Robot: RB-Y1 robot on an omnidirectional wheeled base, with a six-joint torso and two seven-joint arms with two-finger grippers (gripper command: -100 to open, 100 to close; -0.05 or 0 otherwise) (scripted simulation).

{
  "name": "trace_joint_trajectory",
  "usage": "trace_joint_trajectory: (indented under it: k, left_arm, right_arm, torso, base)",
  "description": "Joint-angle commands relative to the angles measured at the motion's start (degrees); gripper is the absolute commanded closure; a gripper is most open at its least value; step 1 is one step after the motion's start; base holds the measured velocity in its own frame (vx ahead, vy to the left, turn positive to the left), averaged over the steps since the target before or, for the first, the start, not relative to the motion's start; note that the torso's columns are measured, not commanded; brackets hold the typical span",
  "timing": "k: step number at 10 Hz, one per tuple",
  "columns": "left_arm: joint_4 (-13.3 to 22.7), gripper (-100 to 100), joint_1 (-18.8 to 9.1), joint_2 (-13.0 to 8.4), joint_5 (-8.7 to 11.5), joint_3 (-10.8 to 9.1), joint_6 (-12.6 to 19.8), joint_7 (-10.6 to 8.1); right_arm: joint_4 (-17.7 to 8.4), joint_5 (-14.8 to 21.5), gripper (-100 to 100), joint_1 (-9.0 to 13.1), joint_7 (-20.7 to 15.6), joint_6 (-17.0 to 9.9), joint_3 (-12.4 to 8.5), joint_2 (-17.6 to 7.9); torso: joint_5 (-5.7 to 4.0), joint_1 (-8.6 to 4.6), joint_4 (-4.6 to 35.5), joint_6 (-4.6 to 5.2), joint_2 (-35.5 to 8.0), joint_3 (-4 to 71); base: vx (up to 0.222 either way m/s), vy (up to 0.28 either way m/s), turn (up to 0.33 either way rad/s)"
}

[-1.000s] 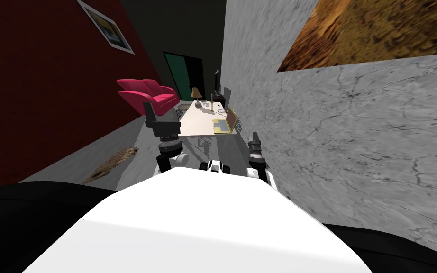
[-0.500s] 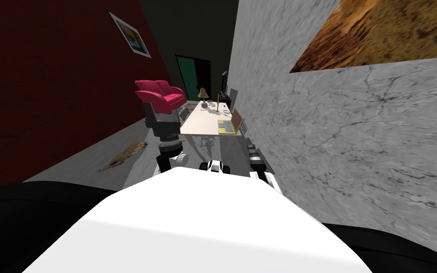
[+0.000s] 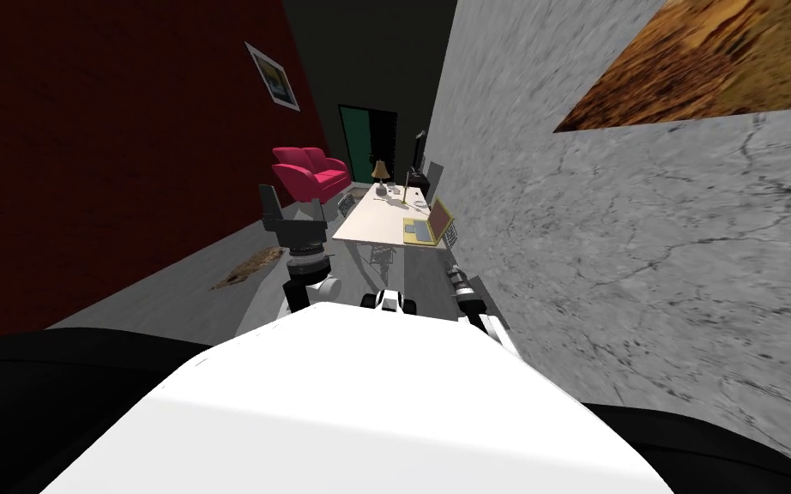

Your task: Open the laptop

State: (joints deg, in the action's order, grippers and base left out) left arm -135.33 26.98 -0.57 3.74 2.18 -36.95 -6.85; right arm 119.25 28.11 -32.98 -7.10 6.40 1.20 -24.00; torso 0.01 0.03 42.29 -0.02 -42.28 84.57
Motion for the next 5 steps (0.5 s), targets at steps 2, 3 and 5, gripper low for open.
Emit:
trace_joint_trajectory:
  k: [2,3,5]
  left_arm:
    - [0.00,0,0.00,0.00,0.00,0.00,0.00,0.00]
    - [0.00,0,0.00,0.00,0.00,0.00,0.00,0.00]
    - [0.00,0,0.01,0.00,0.00,0.00,0.00,0.00]
  right_arm:
    - [-1.95,5.40,-100,-1.84,-3.51,-4.83,-1.02,-5.86]
    - [-1.95,6.24,-100,-1.84,-3.51,-4.83,-1.02,-5.86]
    - [-4.13,10.14,-100,-2.98,-6.39,-8.25,-1.63,-9.58]
  torso:
    - [-0.01,-0.03,0.00,0.00,0.00,0.00]
    - [-0.01,-0.02,0.00,0.00,0.00,0.00]
    - [-0.01,-0.04,0.00,0.02,0.00,0.00]
  base:
    - [-0.008,0.024,0.225]
    - [-0.005,0.016,0.096]
    - [-0.004,0.024,0.217]
